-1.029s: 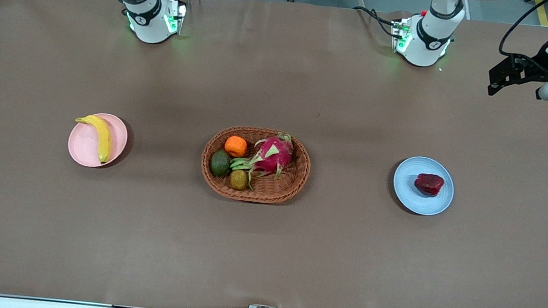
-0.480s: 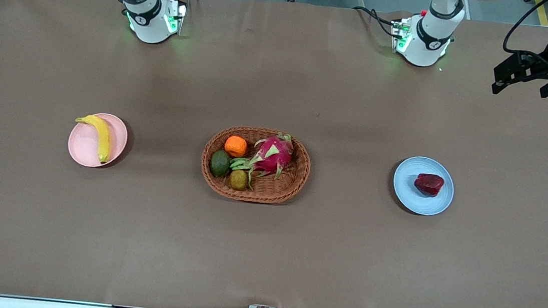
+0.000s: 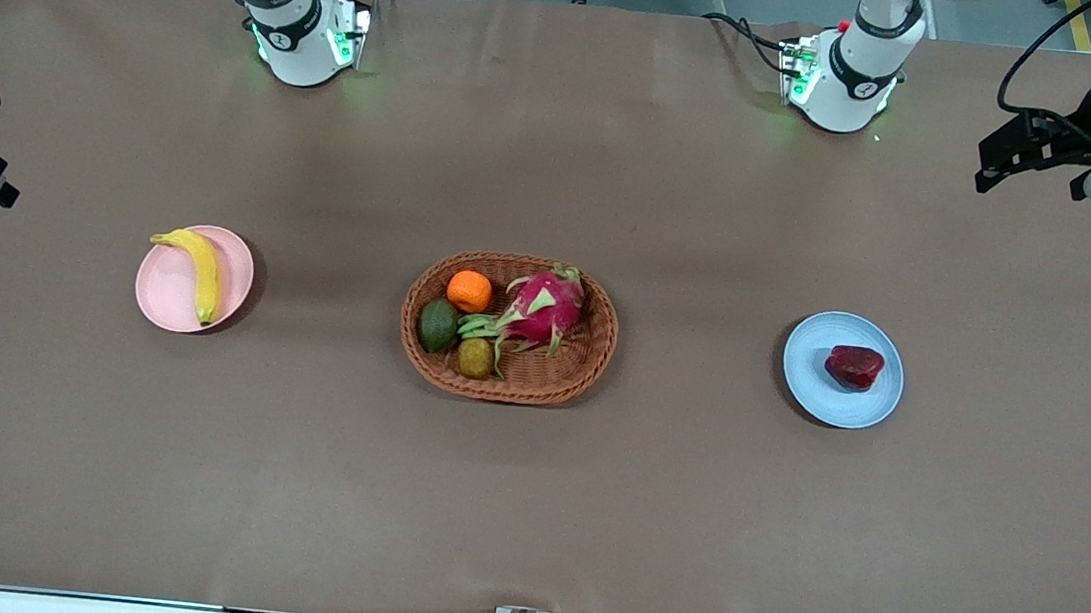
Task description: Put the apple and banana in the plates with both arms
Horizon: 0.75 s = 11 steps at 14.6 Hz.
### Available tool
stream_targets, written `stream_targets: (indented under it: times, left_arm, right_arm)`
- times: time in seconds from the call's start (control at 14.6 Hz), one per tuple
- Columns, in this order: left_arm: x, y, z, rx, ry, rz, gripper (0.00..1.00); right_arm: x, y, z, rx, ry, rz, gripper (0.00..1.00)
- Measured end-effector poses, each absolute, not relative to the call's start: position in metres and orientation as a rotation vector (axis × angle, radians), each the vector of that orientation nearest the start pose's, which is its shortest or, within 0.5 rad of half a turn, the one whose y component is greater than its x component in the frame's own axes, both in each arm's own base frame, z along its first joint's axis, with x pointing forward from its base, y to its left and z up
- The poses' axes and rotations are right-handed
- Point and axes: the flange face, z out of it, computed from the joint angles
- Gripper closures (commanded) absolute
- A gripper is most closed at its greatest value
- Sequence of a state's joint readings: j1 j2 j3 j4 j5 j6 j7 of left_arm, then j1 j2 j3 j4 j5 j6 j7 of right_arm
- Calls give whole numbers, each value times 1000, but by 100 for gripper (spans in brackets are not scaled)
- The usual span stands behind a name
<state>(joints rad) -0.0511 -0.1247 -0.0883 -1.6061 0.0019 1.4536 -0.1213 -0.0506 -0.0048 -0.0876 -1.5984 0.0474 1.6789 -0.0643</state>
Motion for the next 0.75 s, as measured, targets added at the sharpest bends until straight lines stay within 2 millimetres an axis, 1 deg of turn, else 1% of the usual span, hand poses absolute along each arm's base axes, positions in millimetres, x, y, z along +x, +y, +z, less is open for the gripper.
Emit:
stream_targets:
  times: [0.21, 0.34, 0.48, 0.62, 0.75]
  left_arm:
    - [501, -73, 664, -3126, 26, 37, 0]
    - [502, -73, 664, -3126, 26, 37, 0]
    - [502, -73, 665, -3127, 26, 36, 0]
    - [502, -73, 665, -3127, 27, 36, 0]
    - [502, -73, 665, -3127, 27, 35, 0]
  right_arm:
    - [549, -68, 622, -3107, 102, -146, 0]
    - [542, -66, 616, -3105, 100, -176, 0]
    - [533, -66, 611, -3105, 99, -146, 0]
    - [528, -65, 614, -3104, 98, -124, 0]
    - [527, -64, 616, -3104, 94, -131, 0]
